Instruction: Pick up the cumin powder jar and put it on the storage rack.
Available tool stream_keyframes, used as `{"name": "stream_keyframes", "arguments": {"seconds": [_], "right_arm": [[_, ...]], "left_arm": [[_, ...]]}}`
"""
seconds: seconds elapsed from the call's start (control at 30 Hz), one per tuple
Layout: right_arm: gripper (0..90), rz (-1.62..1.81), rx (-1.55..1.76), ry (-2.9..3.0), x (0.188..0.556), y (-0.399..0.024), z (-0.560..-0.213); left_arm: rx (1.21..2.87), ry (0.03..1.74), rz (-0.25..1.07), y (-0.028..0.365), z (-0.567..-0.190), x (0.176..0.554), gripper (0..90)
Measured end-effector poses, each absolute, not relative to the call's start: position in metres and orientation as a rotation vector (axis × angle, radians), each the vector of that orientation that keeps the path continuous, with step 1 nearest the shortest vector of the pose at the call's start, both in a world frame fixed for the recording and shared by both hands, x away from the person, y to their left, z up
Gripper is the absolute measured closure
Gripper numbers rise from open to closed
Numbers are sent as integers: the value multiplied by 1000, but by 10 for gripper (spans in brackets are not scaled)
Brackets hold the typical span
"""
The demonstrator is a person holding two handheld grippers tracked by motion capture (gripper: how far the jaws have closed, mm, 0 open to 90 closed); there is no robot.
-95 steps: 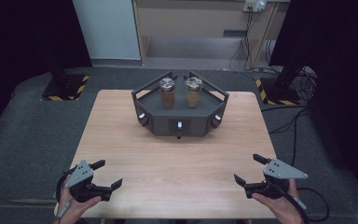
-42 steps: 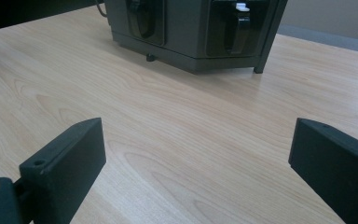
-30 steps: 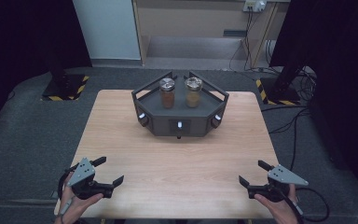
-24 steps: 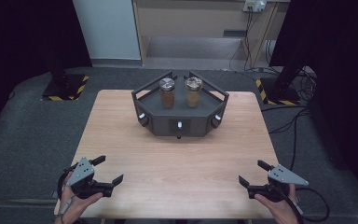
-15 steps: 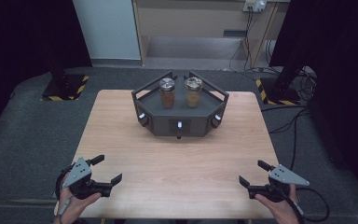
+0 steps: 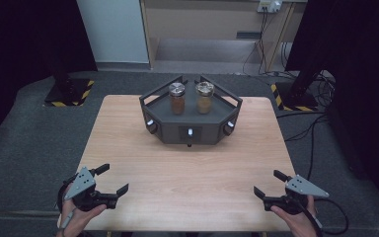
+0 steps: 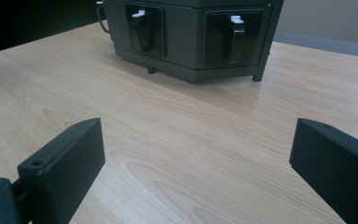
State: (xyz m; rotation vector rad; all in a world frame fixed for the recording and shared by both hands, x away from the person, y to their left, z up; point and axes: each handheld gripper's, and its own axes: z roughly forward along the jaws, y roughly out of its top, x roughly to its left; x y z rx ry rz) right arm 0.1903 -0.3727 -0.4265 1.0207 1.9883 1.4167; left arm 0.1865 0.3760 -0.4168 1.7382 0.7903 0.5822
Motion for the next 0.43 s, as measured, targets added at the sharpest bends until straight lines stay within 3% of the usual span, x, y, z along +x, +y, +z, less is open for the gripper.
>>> {"name": "stream_keyframes", "arguments": {"seconds": [0.43], "right_arm": [[38,1417,1019,1993,191,-373,-427]], "left_arm": [[1745,787,582,374,-416,187,16]]}}
